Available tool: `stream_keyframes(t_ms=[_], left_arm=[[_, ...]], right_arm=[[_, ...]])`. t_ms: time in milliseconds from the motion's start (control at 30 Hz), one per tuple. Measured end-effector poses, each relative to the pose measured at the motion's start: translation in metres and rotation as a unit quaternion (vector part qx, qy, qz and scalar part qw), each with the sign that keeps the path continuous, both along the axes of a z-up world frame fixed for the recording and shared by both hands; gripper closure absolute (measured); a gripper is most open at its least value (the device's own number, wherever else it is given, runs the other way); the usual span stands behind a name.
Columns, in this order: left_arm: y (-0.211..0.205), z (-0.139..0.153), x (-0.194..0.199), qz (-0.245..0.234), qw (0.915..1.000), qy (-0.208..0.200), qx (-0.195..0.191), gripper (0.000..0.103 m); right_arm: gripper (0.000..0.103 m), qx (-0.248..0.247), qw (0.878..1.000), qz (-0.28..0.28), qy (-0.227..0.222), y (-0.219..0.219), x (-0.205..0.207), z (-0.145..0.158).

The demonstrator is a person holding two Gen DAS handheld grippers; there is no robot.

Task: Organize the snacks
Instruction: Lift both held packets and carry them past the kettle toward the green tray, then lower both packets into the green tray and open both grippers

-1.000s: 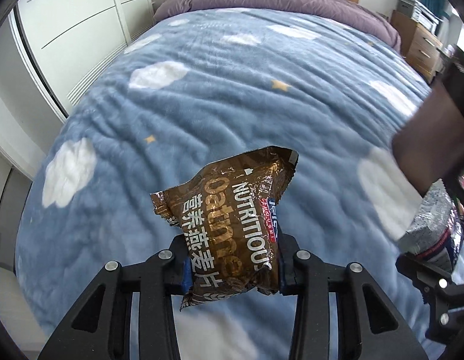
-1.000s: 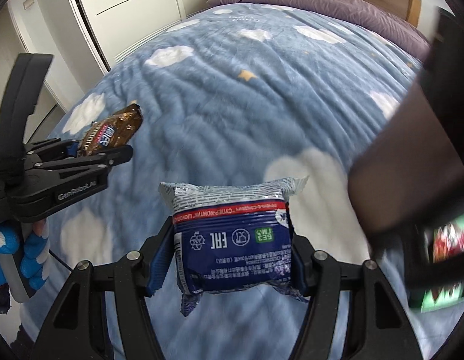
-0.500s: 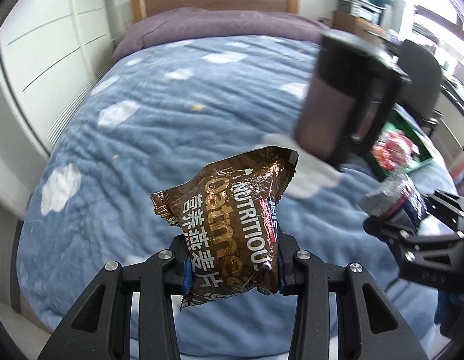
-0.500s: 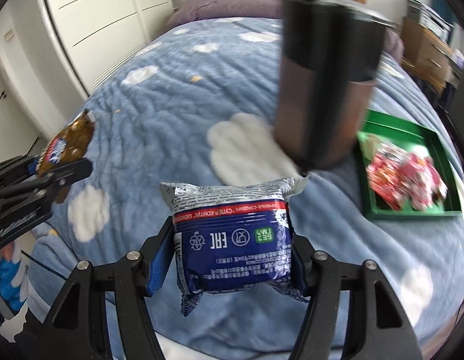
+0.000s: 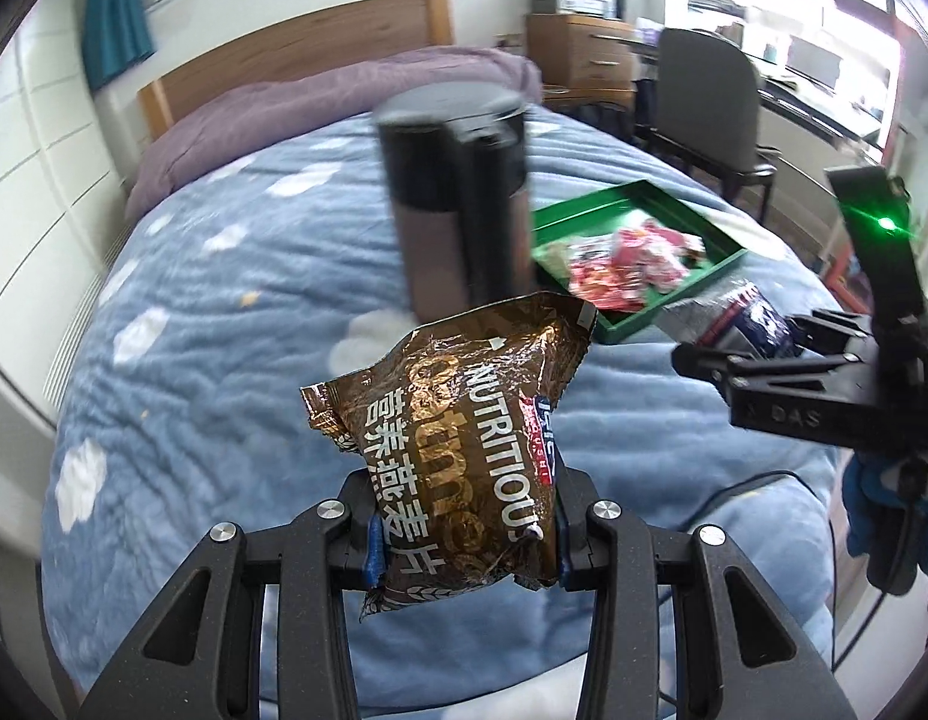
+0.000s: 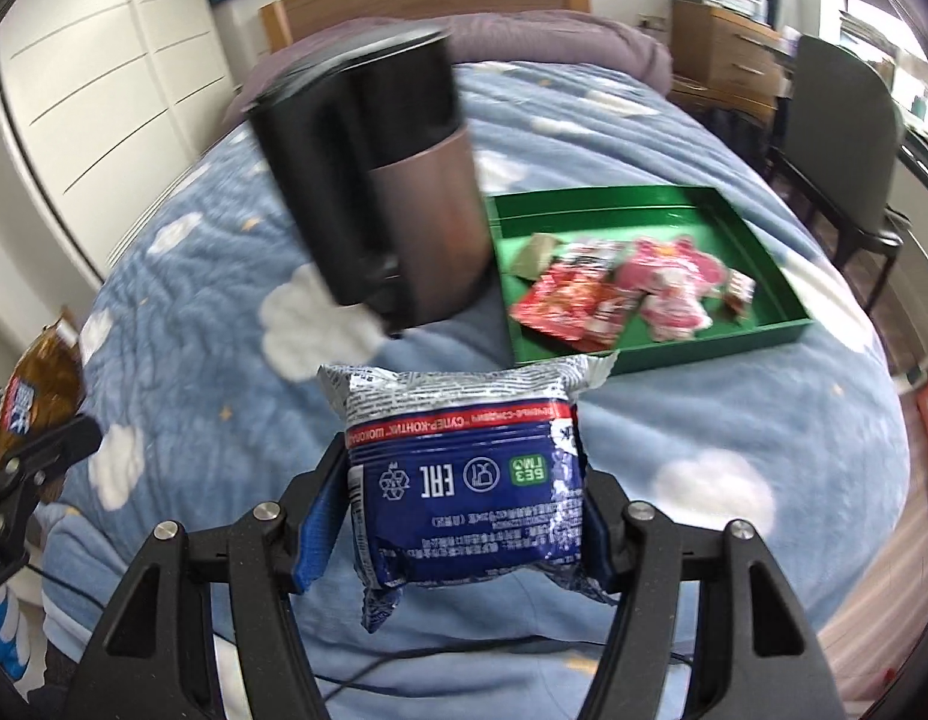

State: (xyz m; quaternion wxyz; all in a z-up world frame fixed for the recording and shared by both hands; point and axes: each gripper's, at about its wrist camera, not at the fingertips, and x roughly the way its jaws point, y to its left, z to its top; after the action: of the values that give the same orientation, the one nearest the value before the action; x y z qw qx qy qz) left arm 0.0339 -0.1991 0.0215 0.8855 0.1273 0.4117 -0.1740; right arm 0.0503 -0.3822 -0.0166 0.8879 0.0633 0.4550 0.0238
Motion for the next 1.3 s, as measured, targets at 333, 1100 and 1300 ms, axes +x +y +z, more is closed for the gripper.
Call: stream_keyframes(t_ms=[333, 1100, 1300], left_arm=[[-0.069, 0.018, 0.002, -0.058, 0.9982, -0.017, 0.009, 0.068], [-0.215, -0.024, 0.121, -0.090, 0.9955, -0.013, 0.028, 0.068], [-0.230, -0.055, 0.147, -0.080, 0.9961, -0.001, 0.038, 0.068]], right_arm=[[0.011, 0.003, 0.999, -0.046, -0.019, -0.065, 0.003, 0.003], [0.011, -0.010, 0.993, -0.111, -0.033, -0.197, 0.128, -0.039], [0.011, -0.007, 0.992, -0.122, -0.023, -0.215, 0.150, -0.067]])
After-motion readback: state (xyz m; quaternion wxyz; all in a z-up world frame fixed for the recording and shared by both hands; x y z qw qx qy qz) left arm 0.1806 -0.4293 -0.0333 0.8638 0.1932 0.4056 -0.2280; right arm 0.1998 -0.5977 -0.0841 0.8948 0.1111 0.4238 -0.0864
